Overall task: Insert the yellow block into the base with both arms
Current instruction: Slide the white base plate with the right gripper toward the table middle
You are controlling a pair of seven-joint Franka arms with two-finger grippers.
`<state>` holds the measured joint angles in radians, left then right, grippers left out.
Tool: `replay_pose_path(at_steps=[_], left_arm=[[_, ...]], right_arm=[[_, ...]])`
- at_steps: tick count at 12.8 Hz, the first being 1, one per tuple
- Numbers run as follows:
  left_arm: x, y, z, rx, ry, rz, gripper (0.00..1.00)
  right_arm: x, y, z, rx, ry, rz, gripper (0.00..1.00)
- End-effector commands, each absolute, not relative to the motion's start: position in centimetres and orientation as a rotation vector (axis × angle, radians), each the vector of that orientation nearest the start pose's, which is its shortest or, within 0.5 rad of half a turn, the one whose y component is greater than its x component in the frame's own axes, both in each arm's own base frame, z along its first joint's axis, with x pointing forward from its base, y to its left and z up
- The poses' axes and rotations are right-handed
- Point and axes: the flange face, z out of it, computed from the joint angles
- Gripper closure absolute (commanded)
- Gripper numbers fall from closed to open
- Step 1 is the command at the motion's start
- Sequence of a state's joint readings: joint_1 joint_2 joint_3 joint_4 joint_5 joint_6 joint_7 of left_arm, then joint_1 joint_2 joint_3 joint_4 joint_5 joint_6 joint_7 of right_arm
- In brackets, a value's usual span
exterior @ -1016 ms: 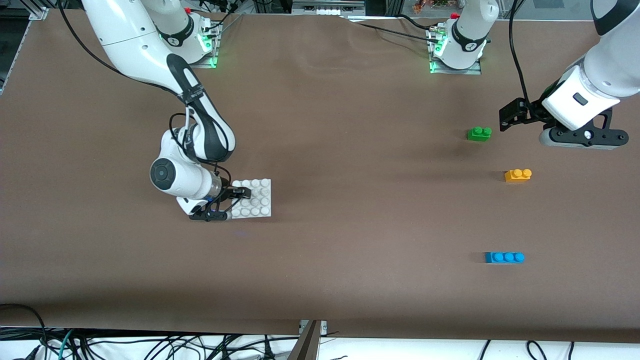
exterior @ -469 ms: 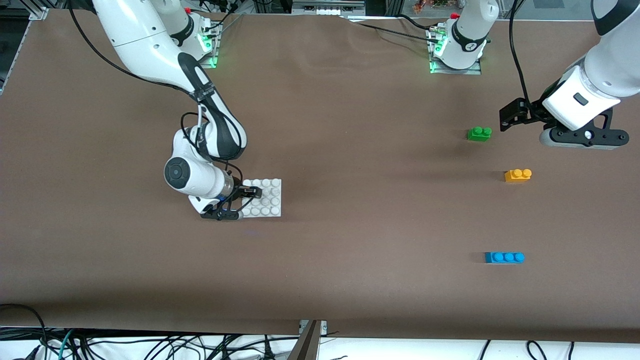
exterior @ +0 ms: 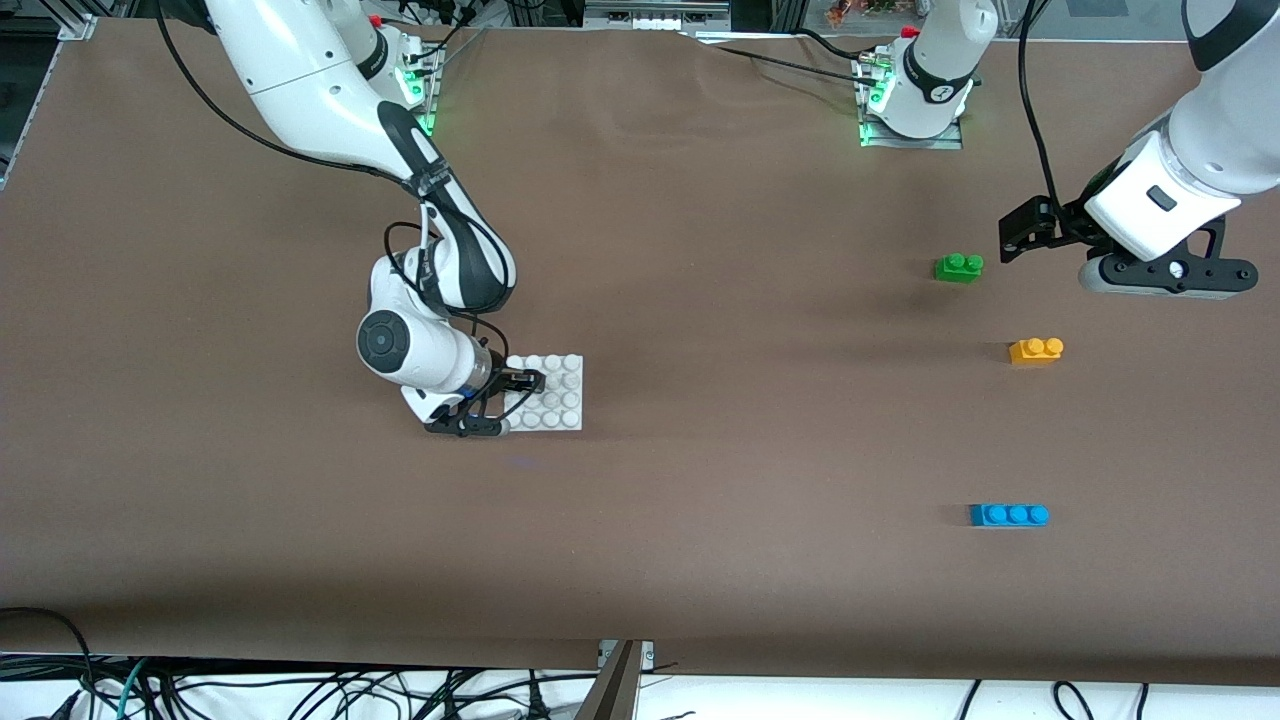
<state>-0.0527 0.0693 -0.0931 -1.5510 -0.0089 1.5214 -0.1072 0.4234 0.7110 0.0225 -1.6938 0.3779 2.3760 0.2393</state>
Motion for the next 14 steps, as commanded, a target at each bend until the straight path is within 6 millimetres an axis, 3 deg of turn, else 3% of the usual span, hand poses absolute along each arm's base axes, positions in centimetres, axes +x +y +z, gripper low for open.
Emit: replay_pose_path(at_steps=[1,14], left_arm=[[56.2,-8.1,60.0,-3.131,0.079,0.134,0.00],[56.2,-8.0,60.0,-3.131,0.072,0.134,0.00]], right_arm=[[60.8,31.3,17.4,-2.862,0.122,0.172,0.35],[59.3,39.5,18.0,-2.842,0.106,0.145,0.35]])
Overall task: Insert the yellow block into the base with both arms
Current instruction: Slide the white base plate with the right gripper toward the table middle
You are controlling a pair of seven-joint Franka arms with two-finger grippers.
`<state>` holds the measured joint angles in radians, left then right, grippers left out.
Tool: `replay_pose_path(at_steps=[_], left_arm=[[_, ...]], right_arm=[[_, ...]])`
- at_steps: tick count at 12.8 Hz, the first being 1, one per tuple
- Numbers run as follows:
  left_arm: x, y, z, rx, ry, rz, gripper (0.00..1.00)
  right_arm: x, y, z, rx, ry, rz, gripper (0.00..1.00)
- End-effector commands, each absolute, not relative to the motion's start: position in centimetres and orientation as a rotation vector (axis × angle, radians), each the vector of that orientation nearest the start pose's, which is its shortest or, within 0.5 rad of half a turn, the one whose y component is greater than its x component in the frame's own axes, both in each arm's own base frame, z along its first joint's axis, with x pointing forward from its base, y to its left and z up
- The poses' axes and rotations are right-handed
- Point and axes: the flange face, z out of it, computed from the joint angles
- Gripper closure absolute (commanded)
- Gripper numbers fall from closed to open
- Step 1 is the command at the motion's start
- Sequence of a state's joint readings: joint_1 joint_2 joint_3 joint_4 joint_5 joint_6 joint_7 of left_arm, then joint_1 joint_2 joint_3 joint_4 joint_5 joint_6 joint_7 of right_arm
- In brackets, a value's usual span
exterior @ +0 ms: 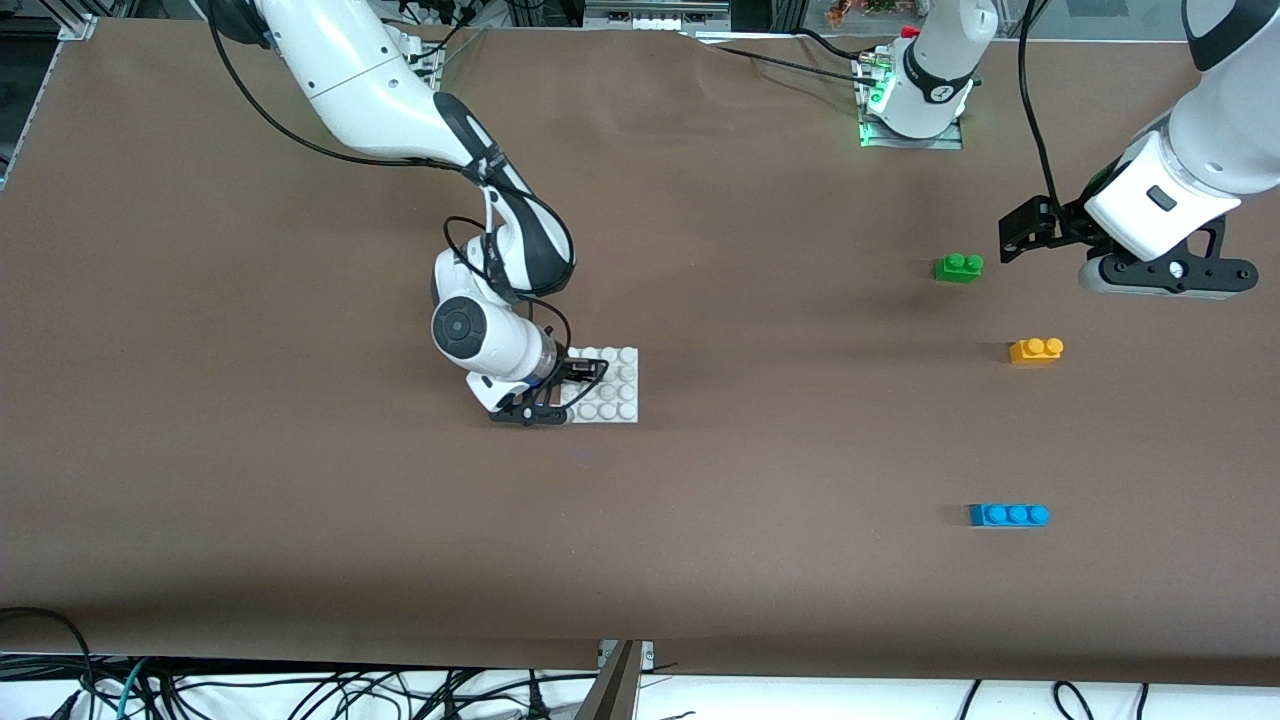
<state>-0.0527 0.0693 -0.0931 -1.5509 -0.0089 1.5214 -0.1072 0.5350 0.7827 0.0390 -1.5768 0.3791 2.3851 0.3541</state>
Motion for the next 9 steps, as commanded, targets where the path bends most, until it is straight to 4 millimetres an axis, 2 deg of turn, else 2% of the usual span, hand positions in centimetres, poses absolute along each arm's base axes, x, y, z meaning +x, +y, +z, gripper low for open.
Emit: replay_pose_path(at_steps=[1,3,5,6,9], left_arm=[[56.2,-8.0,59.9,-3.130,0.072,0.136,0.00],[56.2,-8.0,59.9,-3.130,0.072,0.136,0.00],[56.2,-7.9,59.9,-3.130,0.067,0.136,0.00],[56.2,-7.9,59.9,-3.130,0.070,0.136,0.00],[56.2,-8.0,59.9,-3.131,0.072,0.131,0.00]], right_arm=[[59.2,39.7,18.0,-2.841,0.101,0.144,0.35],[59.1,41.2,18.6,-2.833,0.120,0.131,0.35],[58.5,43.4,18.4,-2.829,0.120,0.130,0.35],[58.4,43.5,17.7,-2.834,0.119,0.136,0.35],[57.1,45.7,16.8,-2.838,0.080,0.145,0.35]])
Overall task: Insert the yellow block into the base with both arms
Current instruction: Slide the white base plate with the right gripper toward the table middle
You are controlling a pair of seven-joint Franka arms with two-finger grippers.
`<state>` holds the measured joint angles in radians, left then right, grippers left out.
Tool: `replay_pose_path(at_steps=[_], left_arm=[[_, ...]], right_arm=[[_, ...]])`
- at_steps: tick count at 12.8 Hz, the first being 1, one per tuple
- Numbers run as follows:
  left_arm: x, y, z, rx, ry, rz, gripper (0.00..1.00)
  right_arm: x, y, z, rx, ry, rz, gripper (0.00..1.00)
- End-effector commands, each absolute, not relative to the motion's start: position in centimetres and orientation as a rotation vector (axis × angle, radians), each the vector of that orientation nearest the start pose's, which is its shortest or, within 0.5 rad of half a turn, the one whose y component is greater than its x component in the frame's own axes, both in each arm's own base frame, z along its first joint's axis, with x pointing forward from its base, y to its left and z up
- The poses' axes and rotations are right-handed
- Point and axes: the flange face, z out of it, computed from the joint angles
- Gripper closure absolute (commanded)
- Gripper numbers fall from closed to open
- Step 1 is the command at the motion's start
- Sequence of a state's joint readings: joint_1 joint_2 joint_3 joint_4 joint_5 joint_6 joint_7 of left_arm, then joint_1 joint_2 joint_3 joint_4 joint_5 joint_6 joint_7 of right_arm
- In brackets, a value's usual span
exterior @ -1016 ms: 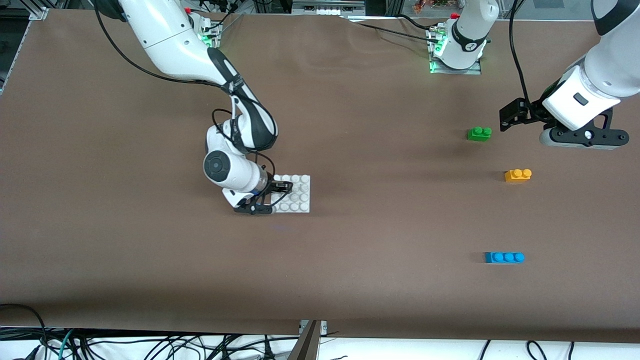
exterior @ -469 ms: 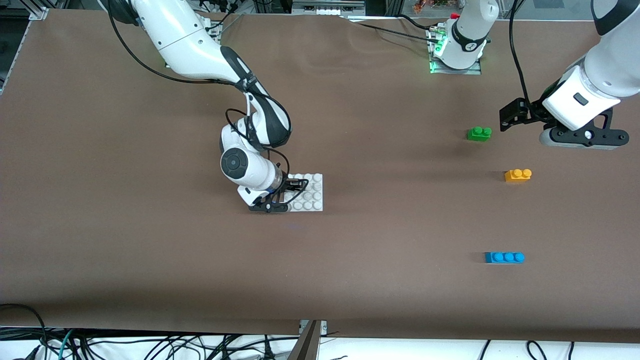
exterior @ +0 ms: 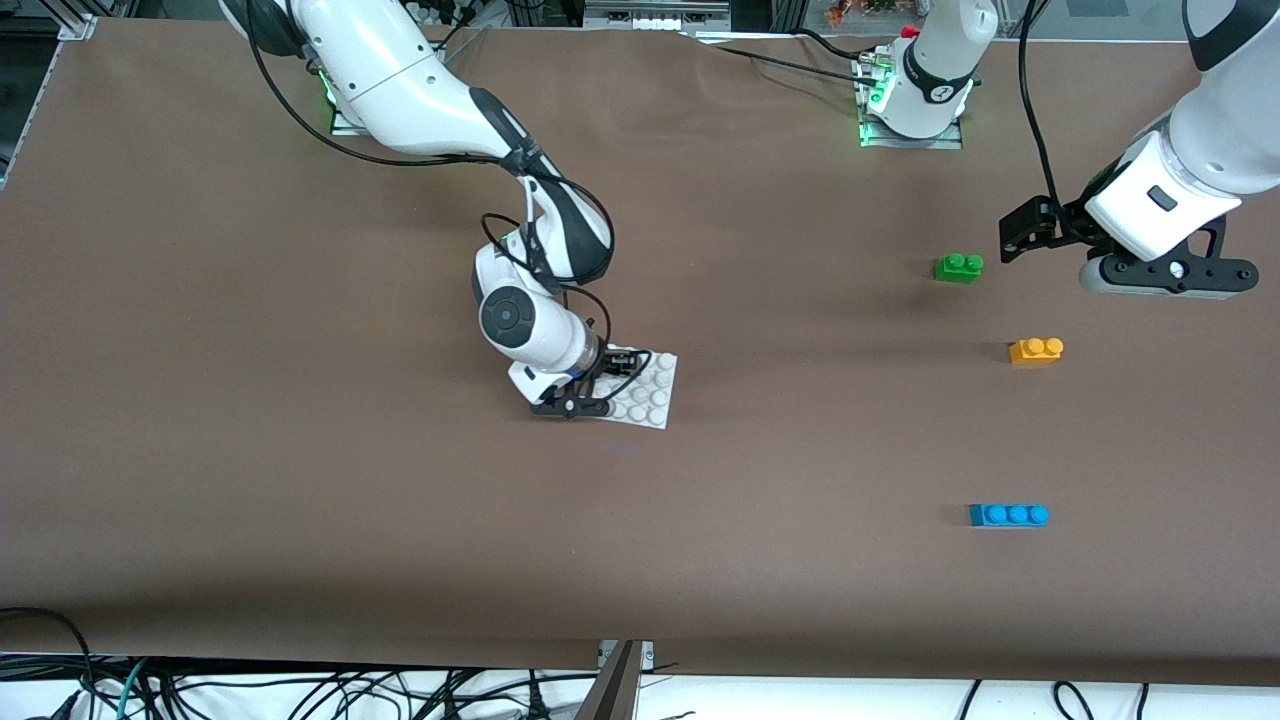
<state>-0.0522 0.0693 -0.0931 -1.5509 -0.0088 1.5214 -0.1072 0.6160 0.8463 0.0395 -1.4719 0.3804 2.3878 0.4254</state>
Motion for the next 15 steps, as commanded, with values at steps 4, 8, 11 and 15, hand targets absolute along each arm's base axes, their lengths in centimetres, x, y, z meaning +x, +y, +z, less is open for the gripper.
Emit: replay_pose_path(at_steps=[4,8,11,15], left_arm=[[56.2,-8.3,60.0,-3.131,0.079,0.129,0.00],[56.2,-8.1,60.0,-3.131,0.075,0.129,0.00],[56.3,-8.1,60.0,-3.132,0.079,0.127,0.00],[56.3,-8.1,60.0,-3.132,0.075,0.127,0.00]], right_arm=[[56.3,46.9,16.5,-2.846,0.025,0.119,0.35],[55.0,48.6,15.6,-2.884,-0.086,0.088,0.35],[54.4,49.4,15.6,-2.885,-0.116,0.080,0.35],[53.6,50.6,15.9,-2.872,-0.125,0.052,0.35]])
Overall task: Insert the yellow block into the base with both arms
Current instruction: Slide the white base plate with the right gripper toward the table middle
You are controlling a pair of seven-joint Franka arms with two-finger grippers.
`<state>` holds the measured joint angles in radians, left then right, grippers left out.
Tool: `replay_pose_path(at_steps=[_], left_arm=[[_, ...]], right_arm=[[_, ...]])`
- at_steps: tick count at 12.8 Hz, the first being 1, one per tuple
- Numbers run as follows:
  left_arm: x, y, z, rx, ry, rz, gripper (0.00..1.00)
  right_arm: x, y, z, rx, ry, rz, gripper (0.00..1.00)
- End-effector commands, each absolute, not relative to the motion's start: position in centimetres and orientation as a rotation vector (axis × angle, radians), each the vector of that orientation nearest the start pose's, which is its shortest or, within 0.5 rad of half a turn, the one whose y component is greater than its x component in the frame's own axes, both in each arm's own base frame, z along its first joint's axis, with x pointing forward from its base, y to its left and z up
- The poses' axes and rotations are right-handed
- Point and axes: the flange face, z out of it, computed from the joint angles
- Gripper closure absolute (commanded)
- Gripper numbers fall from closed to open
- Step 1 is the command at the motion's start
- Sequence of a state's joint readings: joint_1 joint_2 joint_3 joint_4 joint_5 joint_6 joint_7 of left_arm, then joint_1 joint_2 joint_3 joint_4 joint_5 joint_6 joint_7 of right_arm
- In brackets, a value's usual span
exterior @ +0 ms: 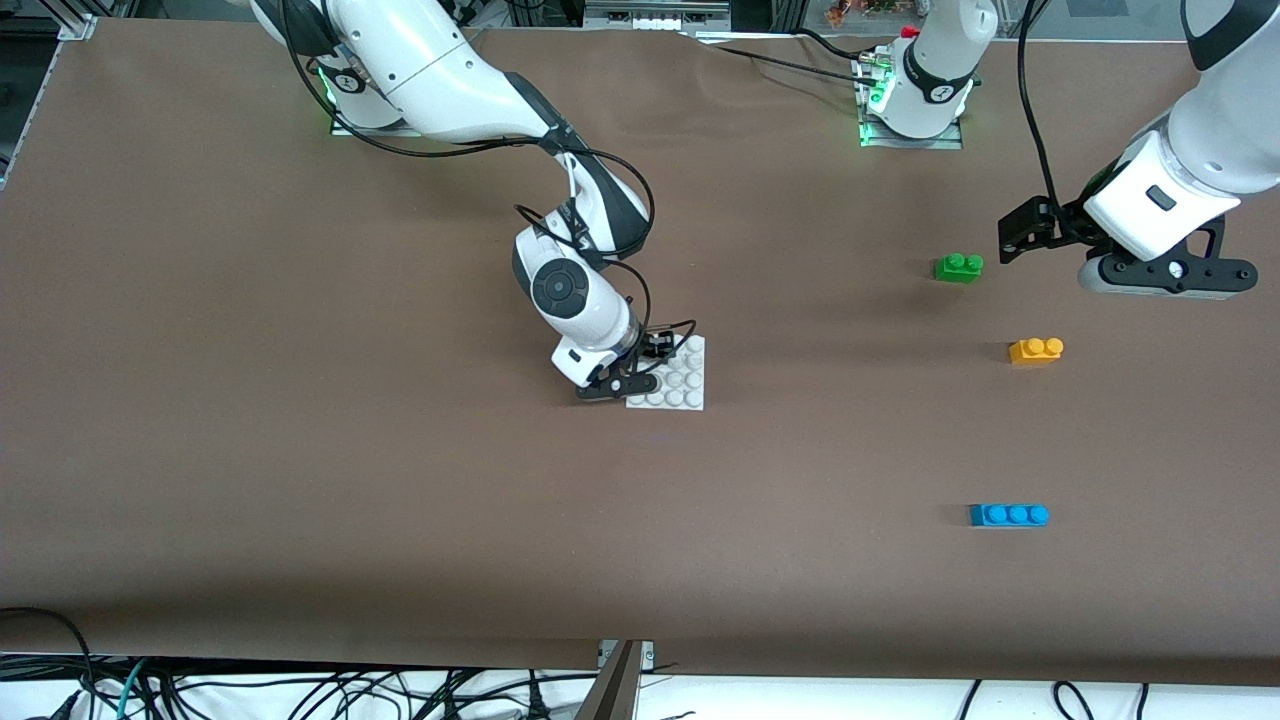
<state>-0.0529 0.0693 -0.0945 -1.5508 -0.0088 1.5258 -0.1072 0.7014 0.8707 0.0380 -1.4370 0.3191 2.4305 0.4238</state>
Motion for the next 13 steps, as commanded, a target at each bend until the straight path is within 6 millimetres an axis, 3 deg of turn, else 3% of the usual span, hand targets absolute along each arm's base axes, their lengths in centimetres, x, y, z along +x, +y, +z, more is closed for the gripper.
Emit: replay_pose_path(at_steps=[1,10,11,12,13], left_arm=[[56.3,-8.0,60.0,-3.132,0.072,0.127,0.00],[56.2,-8.0,59.9,-3.131,0.075,0.131,0.00],[56.3,-8.0,59.8,-3.131,0.075,0.134,0.00],[56.2,-7.9,59.9,-3.131,0.072,0.131,0.00],[56.2,-7.9,59.9,-3.131,0.072,0.134,0.00]], right_arm=[[53.7,50.6,15.8,-2.869,-0.124,0.042,0.35],[52.9,52.0,15.5,-2.849,-0.147,-0.004,0.34],[53.0,52.1,15.7,-2.848,-0.149,-0.008,0.31],[53.1,51.9,15.7,-2.850,-0.153,-0.012,0.09],[53.6,51.4,15.9,-2.854,-0.156,-0.020,0.00]])
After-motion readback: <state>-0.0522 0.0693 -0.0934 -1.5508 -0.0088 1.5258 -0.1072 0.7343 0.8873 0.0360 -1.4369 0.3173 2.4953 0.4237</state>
